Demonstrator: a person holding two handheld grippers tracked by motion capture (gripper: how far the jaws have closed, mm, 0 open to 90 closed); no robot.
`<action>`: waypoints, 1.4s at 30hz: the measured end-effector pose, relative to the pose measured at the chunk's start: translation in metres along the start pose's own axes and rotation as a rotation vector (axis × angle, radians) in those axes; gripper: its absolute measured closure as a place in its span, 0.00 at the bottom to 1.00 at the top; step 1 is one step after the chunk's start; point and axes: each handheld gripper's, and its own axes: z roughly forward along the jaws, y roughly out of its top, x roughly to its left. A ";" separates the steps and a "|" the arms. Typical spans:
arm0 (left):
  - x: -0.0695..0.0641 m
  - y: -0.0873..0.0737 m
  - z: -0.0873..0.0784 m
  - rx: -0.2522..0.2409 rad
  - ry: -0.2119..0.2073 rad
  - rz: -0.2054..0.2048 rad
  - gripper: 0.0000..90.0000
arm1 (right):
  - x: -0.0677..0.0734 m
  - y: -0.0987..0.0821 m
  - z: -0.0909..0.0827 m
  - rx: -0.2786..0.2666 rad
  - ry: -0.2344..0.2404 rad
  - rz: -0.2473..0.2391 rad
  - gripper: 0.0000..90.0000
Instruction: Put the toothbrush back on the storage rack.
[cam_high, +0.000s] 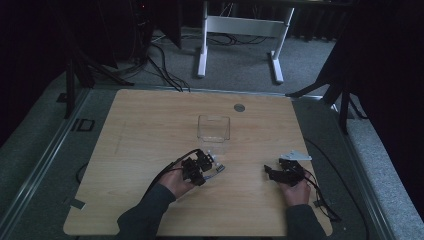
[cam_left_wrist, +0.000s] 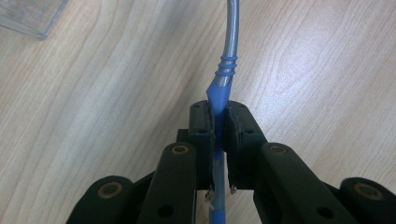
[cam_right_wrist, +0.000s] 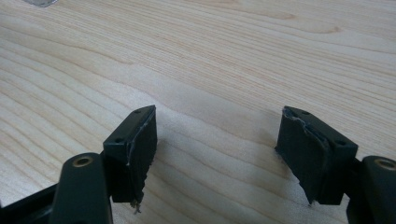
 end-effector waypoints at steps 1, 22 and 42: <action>0.000 0.000 -0.001 -0.005 0.000 -0.001 0.91 | 0.000 0.000 0.000 0.000 0.000 0.000 0.31; 0.006 -0.002 -0.022 -0.111 0.013 -0.043 0.91 | 0.000 0.000 0.000 0.000 0.000 0.001 0.31; 0.012 -0.004 -0.040 -0.227 0.000 -0.096 0.91 | 0.000 0.000 0.000 0.000 0.000 0.001 0.31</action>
